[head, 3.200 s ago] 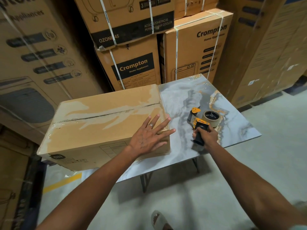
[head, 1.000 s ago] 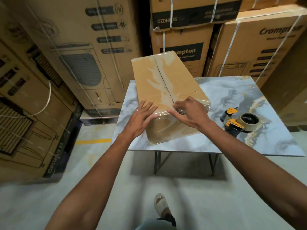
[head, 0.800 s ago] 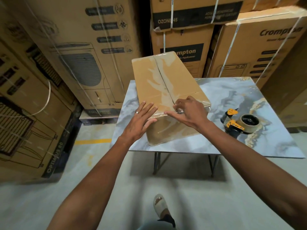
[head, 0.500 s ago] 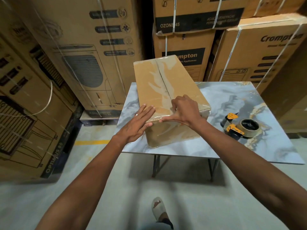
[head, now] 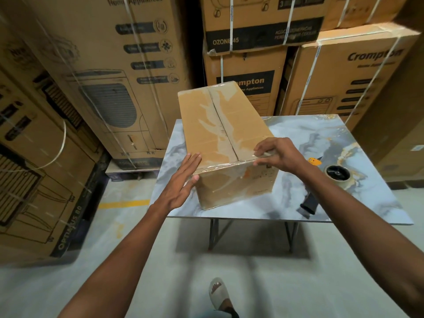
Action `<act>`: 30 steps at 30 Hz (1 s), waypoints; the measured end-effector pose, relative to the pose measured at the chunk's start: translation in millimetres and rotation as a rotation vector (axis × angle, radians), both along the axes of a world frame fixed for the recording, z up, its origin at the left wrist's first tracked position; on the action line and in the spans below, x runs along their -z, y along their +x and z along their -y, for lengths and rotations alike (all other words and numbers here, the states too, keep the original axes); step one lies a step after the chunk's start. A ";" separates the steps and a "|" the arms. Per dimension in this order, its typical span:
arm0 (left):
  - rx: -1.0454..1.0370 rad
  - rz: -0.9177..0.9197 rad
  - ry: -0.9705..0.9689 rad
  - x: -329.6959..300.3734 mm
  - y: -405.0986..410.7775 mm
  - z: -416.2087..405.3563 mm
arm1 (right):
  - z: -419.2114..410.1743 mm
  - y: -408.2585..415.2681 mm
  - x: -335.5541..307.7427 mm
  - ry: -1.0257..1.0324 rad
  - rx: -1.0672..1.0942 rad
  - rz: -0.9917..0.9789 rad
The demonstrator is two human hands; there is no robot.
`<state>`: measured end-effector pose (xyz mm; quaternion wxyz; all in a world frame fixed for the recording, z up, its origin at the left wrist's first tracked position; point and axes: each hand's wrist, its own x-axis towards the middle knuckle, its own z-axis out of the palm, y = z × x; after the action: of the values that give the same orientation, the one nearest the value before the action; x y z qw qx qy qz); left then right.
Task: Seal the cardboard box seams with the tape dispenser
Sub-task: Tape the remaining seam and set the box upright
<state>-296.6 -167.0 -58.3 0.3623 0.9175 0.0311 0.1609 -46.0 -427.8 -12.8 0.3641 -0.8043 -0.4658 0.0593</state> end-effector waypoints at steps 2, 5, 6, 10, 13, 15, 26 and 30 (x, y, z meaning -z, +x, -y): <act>0.003 0.003 -0.016 -2.8 -1.9 -1.3 | -2.4 -0.9 -1.2 -0.014 0.035 -0.030; -0.064 0.009 0.079 -6.1 5.2 4.9 | -5.3 -14.8 2.0 -0.033 0.041 0.152; -0.086 0.018 0.147 -8.6 11.9 11.4 | -7.8 -23.6 7.2 -0.025 0.026 0.239; -0.030 0.052 0.429 -15.4 46.8 44.0 | -9.2 -40.8 29.7 0.055 0.011 0.447; -0.074 0.062 0.417 -9.8 55.9 46.5 | 6.2 -32.2 38.4 0.077 0.043 0.491; -0.118 0.133 0.442 -1.8 53.3 41.5 | 24.9 -20.1 39.4 0.086 0.068 0.503; -0.147 0.289 0.361 14.6 49.7 36.7 | 56.8 1.1 22.9 0.338 0.421 -0.300; -0.405 0.272 -0.041 4.9 35.8 50.8 | 63.7 -3.6 31.8 0.338 0.466 -0.449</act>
<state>-260.8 -217.8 -63.2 0.3419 0.8550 0.1685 0.3519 -49.6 -491.5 -44.6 0.5889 -0.7843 -0.1815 0.0720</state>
